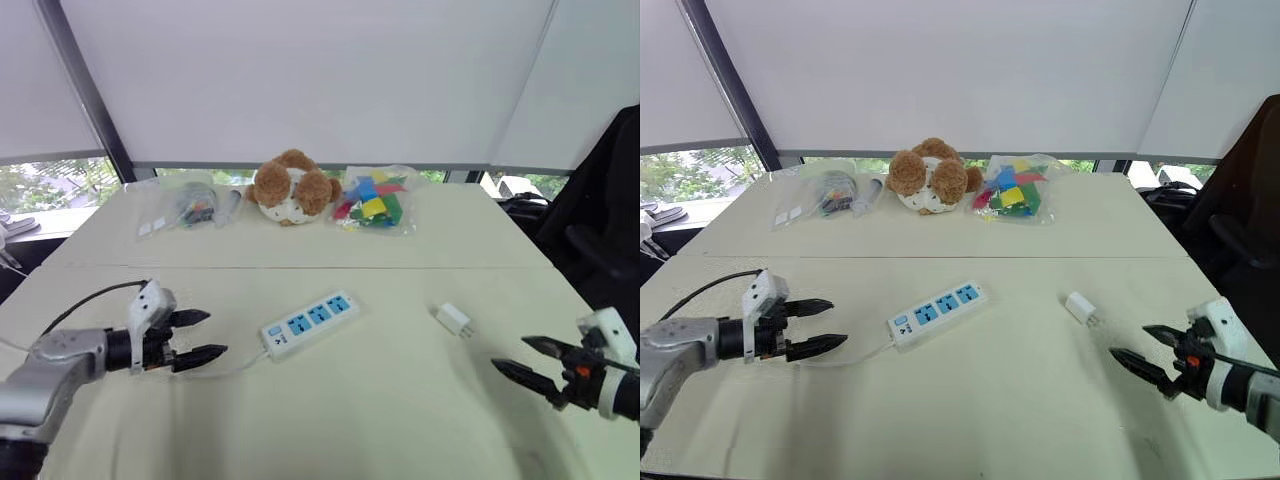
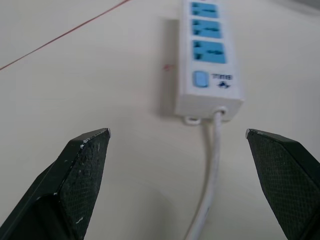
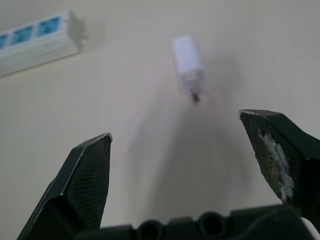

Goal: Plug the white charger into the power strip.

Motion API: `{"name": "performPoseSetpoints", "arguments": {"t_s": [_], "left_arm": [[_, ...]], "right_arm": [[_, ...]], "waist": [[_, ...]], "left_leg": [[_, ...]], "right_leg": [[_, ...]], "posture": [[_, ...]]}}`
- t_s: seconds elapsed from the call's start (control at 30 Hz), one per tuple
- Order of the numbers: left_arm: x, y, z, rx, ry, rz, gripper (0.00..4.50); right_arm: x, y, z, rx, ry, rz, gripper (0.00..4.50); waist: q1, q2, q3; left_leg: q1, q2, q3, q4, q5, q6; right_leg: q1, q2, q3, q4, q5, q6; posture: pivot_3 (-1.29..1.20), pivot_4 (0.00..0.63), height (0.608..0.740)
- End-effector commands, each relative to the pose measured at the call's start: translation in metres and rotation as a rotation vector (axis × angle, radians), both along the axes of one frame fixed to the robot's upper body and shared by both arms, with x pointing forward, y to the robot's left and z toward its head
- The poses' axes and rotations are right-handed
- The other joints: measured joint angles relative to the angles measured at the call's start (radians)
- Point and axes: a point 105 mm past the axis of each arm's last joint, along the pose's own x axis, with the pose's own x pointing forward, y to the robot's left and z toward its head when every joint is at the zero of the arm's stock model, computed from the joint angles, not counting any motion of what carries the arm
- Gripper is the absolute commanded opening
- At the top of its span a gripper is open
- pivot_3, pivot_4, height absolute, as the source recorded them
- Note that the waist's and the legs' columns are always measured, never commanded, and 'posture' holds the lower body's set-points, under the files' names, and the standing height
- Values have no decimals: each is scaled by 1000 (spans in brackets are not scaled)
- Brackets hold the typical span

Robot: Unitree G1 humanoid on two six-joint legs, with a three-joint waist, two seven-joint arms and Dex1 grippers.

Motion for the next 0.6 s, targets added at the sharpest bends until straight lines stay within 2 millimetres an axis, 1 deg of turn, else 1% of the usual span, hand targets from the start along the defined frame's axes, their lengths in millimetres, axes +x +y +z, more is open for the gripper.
{"name": "performPoseSetpoints", "arguments": {"t_s": [0.03,0.13,0.23,0.3,0.4,0.5,0.6], "left_arm": [[12,-28,-2,0,-48,-112,4500],[24,-43,-11,-31,-60,-112,4500],[29,-51,-18,-104,-31,-88,4500],[28,-55,-26,-99,-21,-96,4500],[23,-60,-36,-96,-6,-113,4500],[22,-65,-42,-101,4,-123,4500],[24,-68,-49,-97,2,-116,4500]], "right_arm": [[-1,45,24,16,-42,172,4447],[-2,67,23,19,-41,208,4447],[-5,80,22,22,-55,217,4447],[-5,84,22,20,-78,210,4447],[-11,88,17,28,-70,205,4447],[-14,88,13,29,-58,195,4447],[-15,87,13,27,-55,188,4447]], "waist": [[2,0,0],[3,-1,0],[0,-1,0],[0,-1,0],[1,-1,0],[1,-1,0],[2,-1,0]], "left_leg": [[0,0,0,0,0,0],[0,0,-1,0,0,0],[-1,0,-1,0,0,0],[-2,0,-1,0,0,0],[-1,0,-1,0,0,0],[-1,0,-1,1,0,0],[-1,0,-1,2,0,0]], "right_leg": [[0,0,0,0,0,1],[1,1,-1,0,2,4],[0,1,0,0,2,4],[-1,1,0,1,2,4],[-2,1,-1,2,2,4],[-1,1,0,2,2,4],[0,1,0,2,2,4]], "posture": [[0,150,739],[0,150,739],[0,150,739],[0,150,739],[0,150,739],[0,150,739],[0,150,739]]}}
